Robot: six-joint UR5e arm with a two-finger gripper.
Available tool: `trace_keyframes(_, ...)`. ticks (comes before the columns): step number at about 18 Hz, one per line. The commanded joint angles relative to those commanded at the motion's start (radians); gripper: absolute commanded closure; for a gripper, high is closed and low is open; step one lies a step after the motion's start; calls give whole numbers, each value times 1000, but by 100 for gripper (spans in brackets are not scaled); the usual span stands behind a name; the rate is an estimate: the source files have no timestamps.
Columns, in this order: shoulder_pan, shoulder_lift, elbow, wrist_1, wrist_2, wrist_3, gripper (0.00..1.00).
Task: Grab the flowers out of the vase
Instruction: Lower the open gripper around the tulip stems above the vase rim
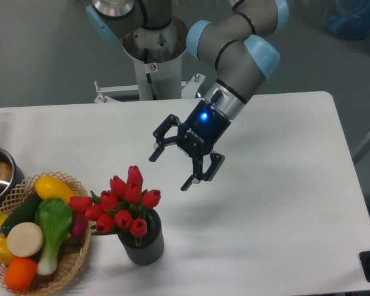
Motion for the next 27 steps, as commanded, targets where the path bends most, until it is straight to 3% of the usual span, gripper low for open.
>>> trace_keyframes(11, -28, -43, 48, 12, 64, 12, 0)
trace_keyframes(20, -68, -114, 97, 20, -49, 11, 0)
trace_keyframes(27, -84, -133, 95, 20, -51, 12, 0)
